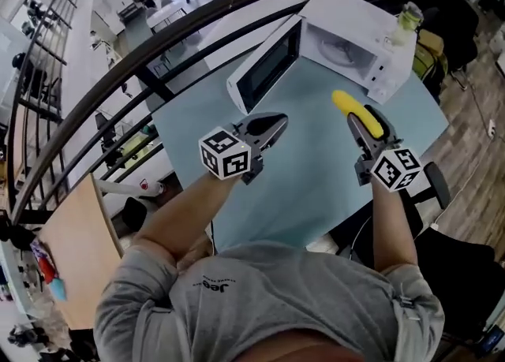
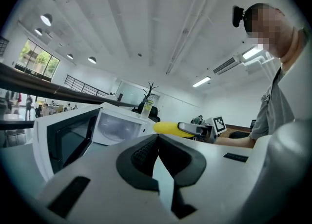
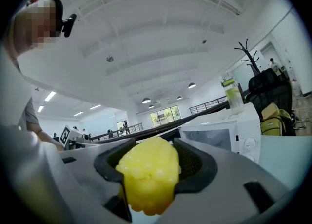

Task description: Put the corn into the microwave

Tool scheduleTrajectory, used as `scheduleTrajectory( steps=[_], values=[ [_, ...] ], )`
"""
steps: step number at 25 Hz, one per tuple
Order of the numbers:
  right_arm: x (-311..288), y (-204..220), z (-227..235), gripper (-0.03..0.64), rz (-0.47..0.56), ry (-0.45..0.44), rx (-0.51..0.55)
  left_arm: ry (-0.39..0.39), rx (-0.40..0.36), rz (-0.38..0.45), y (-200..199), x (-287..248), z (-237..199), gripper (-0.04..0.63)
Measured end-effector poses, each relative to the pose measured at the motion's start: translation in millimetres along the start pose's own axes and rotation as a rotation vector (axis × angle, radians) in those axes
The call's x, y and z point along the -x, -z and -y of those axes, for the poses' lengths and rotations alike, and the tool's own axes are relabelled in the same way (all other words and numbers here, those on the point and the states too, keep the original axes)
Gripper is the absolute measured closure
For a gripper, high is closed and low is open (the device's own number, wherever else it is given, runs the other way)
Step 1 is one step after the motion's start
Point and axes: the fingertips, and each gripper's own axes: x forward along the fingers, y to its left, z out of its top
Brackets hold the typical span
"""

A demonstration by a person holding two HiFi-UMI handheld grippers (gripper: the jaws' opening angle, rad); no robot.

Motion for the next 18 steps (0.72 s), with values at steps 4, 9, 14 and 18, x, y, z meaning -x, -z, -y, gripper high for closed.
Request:
scheduleTrajectory(
  steps=[4, 9, 14, 18],
  values=[
    [-36, 16, 32, 0.365, -0.001, 0.021, -0.004, 0.013, 0.003, -0.028, 12, -36, -36, 0.577],
    [-77, 34, 74, 0.365, -0.013, 0.051, 0.012, 0.016, 0.006, -0.047, 25, -77, -77, 0.577],
    [-116, 47, 117, 0.365, -0.016, 0.1, 0.031, 0.032, -0.006, -0.053, 33, -118, -114, 0.577],
    [-143, 59, 151, 0.365, -0.028, 0.139, 0.058, 0.044, -0.004, -0.051, 41, -151, -136, 0.577]
  ],
)
